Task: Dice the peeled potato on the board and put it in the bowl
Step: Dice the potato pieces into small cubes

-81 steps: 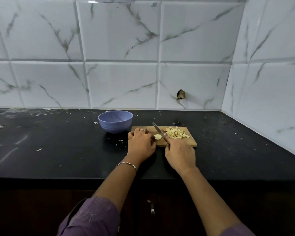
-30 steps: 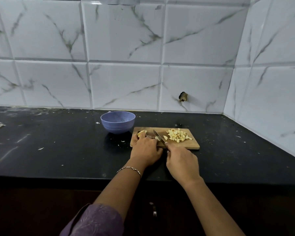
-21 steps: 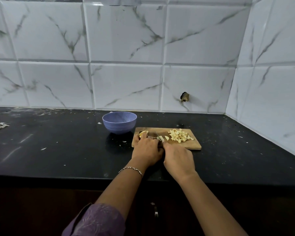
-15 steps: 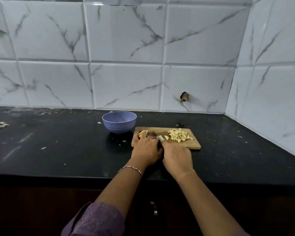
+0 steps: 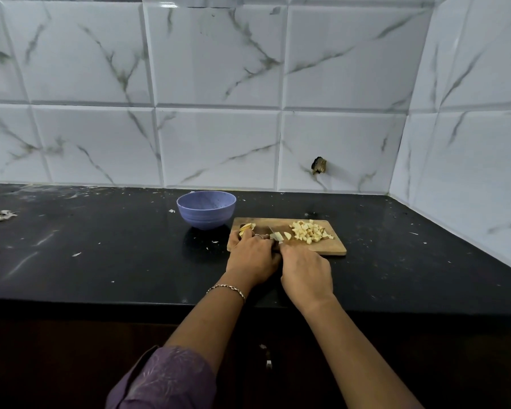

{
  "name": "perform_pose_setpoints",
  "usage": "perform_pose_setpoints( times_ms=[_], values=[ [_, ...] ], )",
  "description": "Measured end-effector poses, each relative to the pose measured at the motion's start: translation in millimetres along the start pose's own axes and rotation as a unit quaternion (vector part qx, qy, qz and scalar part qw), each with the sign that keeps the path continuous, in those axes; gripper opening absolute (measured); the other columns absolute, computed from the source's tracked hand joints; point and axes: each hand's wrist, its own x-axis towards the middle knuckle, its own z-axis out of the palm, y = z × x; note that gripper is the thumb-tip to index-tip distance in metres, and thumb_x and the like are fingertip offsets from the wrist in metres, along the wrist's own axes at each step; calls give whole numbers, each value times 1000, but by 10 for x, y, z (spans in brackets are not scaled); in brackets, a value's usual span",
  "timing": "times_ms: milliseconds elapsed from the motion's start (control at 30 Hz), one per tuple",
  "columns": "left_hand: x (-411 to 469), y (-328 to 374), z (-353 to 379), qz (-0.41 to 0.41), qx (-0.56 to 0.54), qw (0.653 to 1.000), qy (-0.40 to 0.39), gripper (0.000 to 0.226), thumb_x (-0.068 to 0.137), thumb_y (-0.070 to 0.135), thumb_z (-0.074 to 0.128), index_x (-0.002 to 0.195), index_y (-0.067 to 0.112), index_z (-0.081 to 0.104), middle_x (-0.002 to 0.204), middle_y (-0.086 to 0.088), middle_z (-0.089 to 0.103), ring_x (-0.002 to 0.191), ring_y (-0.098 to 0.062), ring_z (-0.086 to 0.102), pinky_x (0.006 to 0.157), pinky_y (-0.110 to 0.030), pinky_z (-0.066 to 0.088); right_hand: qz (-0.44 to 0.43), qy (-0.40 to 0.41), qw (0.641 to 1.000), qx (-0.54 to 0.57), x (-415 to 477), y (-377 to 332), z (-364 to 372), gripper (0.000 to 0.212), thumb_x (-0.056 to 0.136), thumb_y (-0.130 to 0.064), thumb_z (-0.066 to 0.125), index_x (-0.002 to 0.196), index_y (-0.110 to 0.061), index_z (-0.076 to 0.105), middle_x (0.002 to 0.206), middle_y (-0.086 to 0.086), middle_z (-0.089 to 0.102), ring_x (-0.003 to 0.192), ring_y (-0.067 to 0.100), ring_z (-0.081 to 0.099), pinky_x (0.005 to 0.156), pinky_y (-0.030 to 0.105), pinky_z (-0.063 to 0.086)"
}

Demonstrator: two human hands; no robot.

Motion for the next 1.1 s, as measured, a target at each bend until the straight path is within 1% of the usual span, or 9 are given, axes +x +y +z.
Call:
perform_pose_setpoints(
  times_ms=[100, 233, 333, 400, 467, 633, 733, 933, 1100],
  values=[
    [-12, 5, -14, 1, -5, 1000, -3, 40, 102, 39, 34, 121, 23, 65, 133, 5, 60, 125, -27, 39, 92, -40, 17, 3, -6, 1000, -2, 30, -3, 11, 25, 99, -12, 50, 121, -21, 58, 102, -1, 67, 91, 17, 66, 68, 29, 46],
    [-12, 7, -20, -4, 5, 1000, -12, 41, 101, 41, 33, 117, 25, 67, 131, 7, 61, 124, -25, 39, 100, -45, 17, 3, -13, 1000, -15, 88, 0, 35, 29, 99, -11, 48, 127, -20, 55, 102, 0, 67, 93, 19, 65, 68, 31, 46],
    [-10, -2, -20, -5, 7, 1000, -21, 41, 99, 41, 34, 120, 23, 66, 134, 5, 60, 125, -24, 38, 101, -46, 18, 8, -15, 1000, -20, 111, -3, 50, 39, 102, -11, 42, 138, -22, 49, 105, 1, 67, 94, 20, 65, 66, 30, 42],
    [-8, 0, -32, -5, 13, 1000, -26, 42, 97, 40, 37, 124, 22, 64, 138, 4, 57, 128, -25, 37, 104, -47, 18, 27, -16, 999, -4, 87, 16, 63, 45, 102, -11, 41, 145, -24, 43, 105, 1, 67, 94, 20, 64, 67, 31, 44],
    [-5, 3, -45, -3, 19, 999, -32, 43, 97, 41, 38, 127, 21, 62, 140, 3, 55, 131, -25, 36, 107, -48, 18, 58, -9, 998, 33, 53, 43, 64, 48, 101, -14, 43, 147, -29, 43, 104, -1, 67, 94, 18, 64, 70, 30, 47],
    [-6, 1, -43, -5, 10, 999, -36, 45, 97, 42, 39, 132, 22, 58, 143, 4, 53, 133, -25, 34, 107, -47, 18, 81, 13, 990, 117, -62, 40, 19, 44, 105, -28, 41, 147, -37, 41, 102, -5, 67, 94, 14, 63, 78, 33, 52],
    [-15, 3, -65, -5, 9, 999, -45, 46, 98, 42, 37, 135, 22, 55, 141, 3, 54, 133, -25, 34, 108, -48, 19, 79, 3, 990, 115, -89, 46, 3, 43, 105, -30, 40, 147, -37, 41, 97, -6, 68, 89, 13, 63, 73, 30, 49],
    [-28, 9, -81, -5, 2, 999, -47, 44, 98, 42, 37, 134, 23, 56, 140, 4, 55, 132, -24, 35, 111, -49, 16, 83, -15, 992, 96, -80, 33, 4, 45, 104, -25, 41, 148, -34, 41, 96, -4, 67, 87, 14, 63, 67, 28, 46],
    [-16, 3, -47, -20, -17, 999, -31, 40, 99, 41, 35, 122, 22, 62, 126, 2, 63, 127, -24, 39, 106, -48, 21, 50, -40, 997, 46, -25, -18, 36, 53, 100, -15, 44, 151, -27, 35, 102, 0, 66, 95, 19, 64, 71, 32, 45]
  ],
)
